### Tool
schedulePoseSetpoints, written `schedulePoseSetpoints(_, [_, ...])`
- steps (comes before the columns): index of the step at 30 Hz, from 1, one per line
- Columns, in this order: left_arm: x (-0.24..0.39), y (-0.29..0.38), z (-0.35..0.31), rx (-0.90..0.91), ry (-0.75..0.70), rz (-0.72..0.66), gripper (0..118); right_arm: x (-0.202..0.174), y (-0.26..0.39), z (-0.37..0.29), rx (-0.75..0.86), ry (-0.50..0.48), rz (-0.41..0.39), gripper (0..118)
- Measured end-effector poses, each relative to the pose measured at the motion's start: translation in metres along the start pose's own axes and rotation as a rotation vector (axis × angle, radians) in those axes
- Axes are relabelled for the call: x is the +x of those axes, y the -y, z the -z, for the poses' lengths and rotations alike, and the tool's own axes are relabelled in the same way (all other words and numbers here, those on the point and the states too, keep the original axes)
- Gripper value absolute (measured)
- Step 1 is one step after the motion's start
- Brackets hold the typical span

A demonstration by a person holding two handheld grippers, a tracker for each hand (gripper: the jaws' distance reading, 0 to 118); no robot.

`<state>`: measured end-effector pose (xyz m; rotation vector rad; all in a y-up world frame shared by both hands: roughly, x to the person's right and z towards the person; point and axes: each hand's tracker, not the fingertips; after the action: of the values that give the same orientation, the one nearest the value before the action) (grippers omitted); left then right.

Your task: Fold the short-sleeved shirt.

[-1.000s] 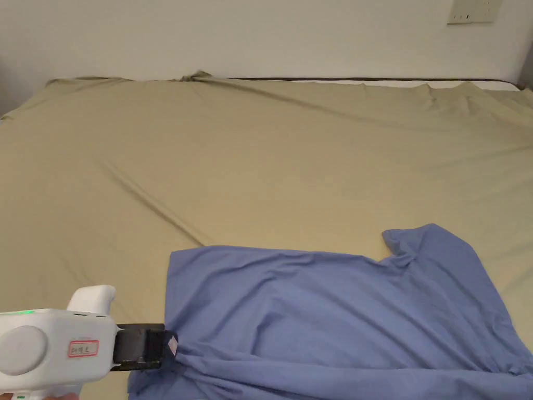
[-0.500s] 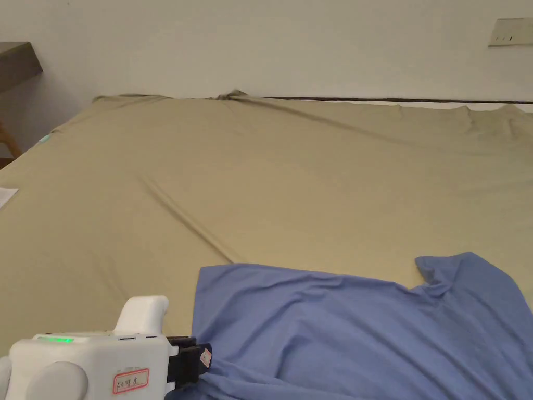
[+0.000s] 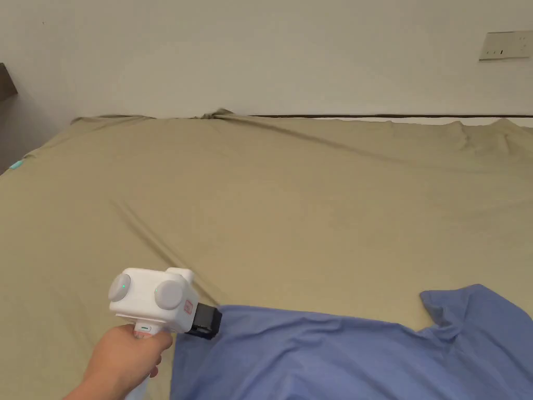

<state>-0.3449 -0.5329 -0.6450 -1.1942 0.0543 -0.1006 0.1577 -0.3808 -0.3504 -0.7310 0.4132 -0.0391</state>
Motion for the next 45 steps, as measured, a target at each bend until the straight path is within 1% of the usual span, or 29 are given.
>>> schedulePoseSetpoints(1, [0.009, 0.000, 0.013, -0.038, -0.016, 0.034, 117, 0.002, 0.000, 0.003, -0.008, 0.000, -0.001, 2])
schedulePoseSetpoints(2, [0.013, 0.001, 0.016, -0.067, -0.035, 0.040, 110, 0.003, 0.000, 0.006, -0.015, 0.002, -0.003, 2])
schedulePoseSetpoints(3, [0.010, 0.002, 0.009, -0.002, 0.004, -0.050, 91, 0.006, -0.001, 0.009, -0.027, 0.010, -0.007, 2])
schedulePoseSetpoints(5, [0.012, 0.006, -0.017, 0.085, 0.090, -0.106, 0, 0.010, -0.003, 0.015, -0.045, 0.026, -0.007, 2])
schedulePoseSetpoints(6, [0.017, 0.008, -0.030, 0.154, 0.005, -0.024, 0, 0.017, -0.005, 0.018, -0.049, 0.033, 0.008, 2])
schedulePoseSetpoints(8, [0.026, 0.012, -0.040, 0.167, 0.115, 0.067, 0, 0.032, -0.015, 0.027, -0.061, 0.037, 0.061, 2])
schedulePoseSetpoints(10, [0.024, 0.011, -0.048, 0.146, 0.143, 0.048, 0, 0.054, -0.030, 0.041, -0.061, 0.044, 0.097, 2])
schedulePoseSetpoints(13, [0.012, 0.007, -0.068, 0.187, 0.289, -0.092, 0, 0.090, -0.057, 0.072, -0.096, 0.108, 0.067, 2])
schedulePoseSetpoints(15, [0.008, 0.001, -0.085, 0.204, 0.348, -0.108, 0, 0.124, -0.080, 0.099, -0.140, 0.127, 0.090, 5])
schedulePoseSetpoints(16, [0.007, -0.003, -0.093, 0.198, 0.325, -0.087, 0, 0.143, -0.090, 0.115, -0.176, 0.119, 0.115, 27])
schedulePoseSetpoints(17, [0.017, 0.000, -0.106, 0.208, 0.319, -0.069, 0, 0.160, -0.099, 0.132, -0.237, 0.140, 0.113, 86])
schedulePoseSetpoints(18, [0.019, -0.002, -0.114, 0.222, 0.308, -0.048, 0, 0.178, -0.108, 0.156, -0.339, 0.177, 0.097, 118])
schedulePoseSetpoints(19, [0.021, -0.004, -0.119, 0.222, 0.310, -0.043, 0, 0.194, -0.111, 0.178, -0.421, 0.203, 0.079, 118])
schedulePoseSetpoints(20, [0.022, -0.006, -0.122, 0.220, 0.315, -0.042, 0, 0.206, -0.112, 0.192, -0.371, 0.239, 0.057, 117])
schedulePoseSetpoints(21, [0.022, -0.007, -0.124, 0.216, 0.328, -0.041, 0, 0.221, -0.110, 0.212, -0.428, 0.282, 0.065, 117])
schedulePoseSetpoints(23, [0.026, -0.006, -0.126, 0.203, 0.356, -0.046, 0, 0.246, -0.107, 0.246, -0.498, 0.362, 0.112, 117])
schedulePoseSetpoints(25, [0.026, -0.007, -0.125, 0.192, 0.360, -0.047, 0, 0.255, -0.106, 0.258, -0.527, 0.392, 0.188, 114])
schedulePoseSetpoints(26, [0.025, -0.007, -0.124, 0.187, 0.367, -0.051, 0, 0.257, -0.104, 0.264, -0.539, 0.376, 0.210, 100])
schedulePoseSetpoints(27, [0.025, -0.007, -0.122, 0.179, 0.378, -0.058, 0, 0.257, -0.102, 0.269, -0.541, 0.365, 0.225, 73])
schedulePoseSetpoints(29, [0.019, -0.008, -0.116, 0.167, 0.397, -0.084, 0, 0.251, -0.104, 0.272, -0.523, 0.376, 0.235, 43])
schedulePoseSetpoints(30, [0.015, -0.008, -0.114, 0.164, 0.413, -0.109, 0, 0.243, -0.106, 0.269, -0.499, 0.413, 0.229, 21])
schedulePoseSetpoints(31, [0.011, -0.007, -0.113, 0.168, 0.436, -0.134, 0, 0.236, -0.108, 0.264, -0.495, 0.390, 0.216, 3])
schedulePoseSetpoints(33, [0.003, -0.005, -0.112, 0.177, 0.481, -0.172, 0, 0.223, -0.112, 0.252, -0.469, 0.301, 0.149, 3])
schedulePoseSetpoints(35, [-0.004, -0.001, -0.117, 0.195, 0.506, -0.188, 0, 0.208, -0.120, 0.227, -0.376, 0.290, 0.077, 3])
schedulePoseSetpoints(37, [-0.011, 0.006, -0.127, 0.211, 0.539, -0.192, 0, 0.200, -0.126, 0.189, -0.286, 0.215, 0.101, 3])
schedulePoseSetpoints(41, [-0.012, 0.030, -0.153, 0.224, 0.566, -0.157, 0, 0.178, -0.121, 0.107, -0.196, 0.211, 0.171, 3])
schedulePoseSetpoints(43, [-0.018, 0.045, -0.172, 0.258, 0.645, -0.174, 0, 0.159, -0.106, 0.071, -0.173, 0.197, 0.086, 3])
schedulePoseSetpoints(44, [-0.022, 0.051, -0.180, 0.267, 0.649, -0.179, 0, 0.144, -0.099, 0.055, -0.162, 0.229, 0.052, 3])
schedulePoseSetpoints(45, [-0.028, 0.058, -0.189, 0.273, 0.655, -0.177, 0, 0.138, -0.091, 0.038, -0.161, 0.242, 0.057, 3])
